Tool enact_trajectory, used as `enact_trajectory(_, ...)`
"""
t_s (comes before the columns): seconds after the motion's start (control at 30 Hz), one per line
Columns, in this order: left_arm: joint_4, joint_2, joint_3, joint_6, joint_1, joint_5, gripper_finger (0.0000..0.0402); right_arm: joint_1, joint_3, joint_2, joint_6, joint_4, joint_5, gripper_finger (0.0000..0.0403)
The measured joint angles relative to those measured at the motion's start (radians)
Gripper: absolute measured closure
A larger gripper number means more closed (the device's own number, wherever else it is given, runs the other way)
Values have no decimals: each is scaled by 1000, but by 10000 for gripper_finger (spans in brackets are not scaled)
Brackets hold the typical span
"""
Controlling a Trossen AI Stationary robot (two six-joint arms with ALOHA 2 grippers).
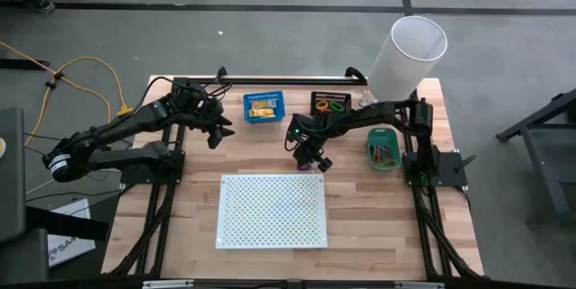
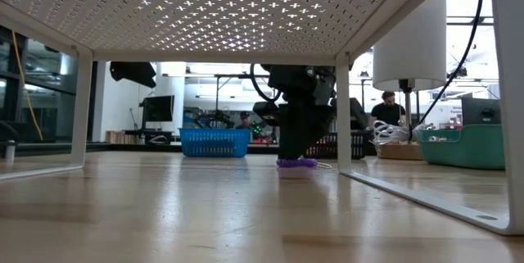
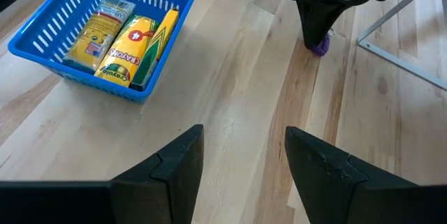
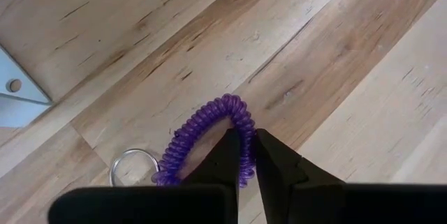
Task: Pick & Place Office Desk Supplies
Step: Put the violet spring keychain into the black bin
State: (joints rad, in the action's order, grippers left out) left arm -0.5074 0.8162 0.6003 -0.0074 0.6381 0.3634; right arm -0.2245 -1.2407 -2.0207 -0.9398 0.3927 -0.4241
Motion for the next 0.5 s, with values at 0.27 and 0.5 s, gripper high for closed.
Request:
enact_trajectory(0.27,0,0,0,0,0,0,206,-14,0,5,-5,-6,4,381)
enact_trajectory(0.5,0,0,0,0,0,0,206,-54,-1,43,30,-38,23,381)
